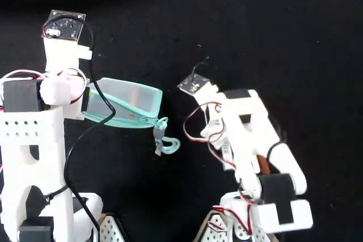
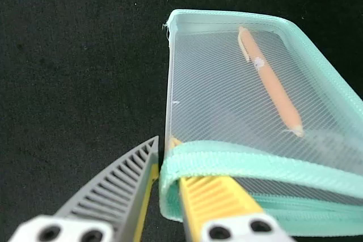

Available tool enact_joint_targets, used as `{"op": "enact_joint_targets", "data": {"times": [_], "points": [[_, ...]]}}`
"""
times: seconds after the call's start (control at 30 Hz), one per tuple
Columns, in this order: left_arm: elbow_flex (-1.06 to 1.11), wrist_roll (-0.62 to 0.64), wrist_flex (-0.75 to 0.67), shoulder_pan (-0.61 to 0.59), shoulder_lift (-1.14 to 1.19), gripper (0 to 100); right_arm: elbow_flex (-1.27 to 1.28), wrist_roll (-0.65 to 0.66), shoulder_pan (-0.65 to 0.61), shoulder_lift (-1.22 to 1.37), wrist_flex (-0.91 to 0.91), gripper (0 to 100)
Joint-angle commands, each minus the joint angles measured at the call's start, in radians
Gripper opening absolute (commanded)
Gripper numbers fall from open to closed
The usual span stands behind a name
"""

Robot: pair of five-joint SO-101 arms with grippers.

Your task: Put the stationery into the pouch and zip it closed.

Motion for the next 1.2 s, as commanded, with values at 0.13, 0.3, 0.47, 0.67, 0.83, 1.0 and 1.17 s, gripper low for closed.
{"op": "enact_joint_targets", "data": {"times": [0.13, 0.3, 0.47, 0.67, 0.83, 1.0, 1.17], "points": [[-0.018, -0.011, 0.002, 0.005, 0.0, 3, 0.053, -0.003, 0.002, -0.245, 0.1, 13.9], [-0.018, -0.011, 0.002, 0.005, 0.0, 3, 0.127, -0.068, 0.002, -0.384, 0.164, 14.2], [-0.018, -0.011, 0.002, 0.005, 0.0, 3, 0.179, -0.109, 0.002, -0.377, 0.106, 17.4], [-0.018, -0.011, 0.002, 0.005, 0.0, 3, 0.182, -0.11, 0.003, -0.259, -0.005, 16.3], [-0.018, -0.011, 0.002, 0.005, -0.002, 3, 0.182, -0.109, 0.003, -0.176, -0.052, 16.3], [-0.018, -0.011, 0.002, 0.005, -0.002, 3, 0.182, -0.109, 0.017, -0.159, -0.044, 16.3], [-0.018, -0.011, 0.002, 0.005, -0.002, 3, 0.182, -0.084, 0.075, -0.159, -0.046, 16.2]]}}
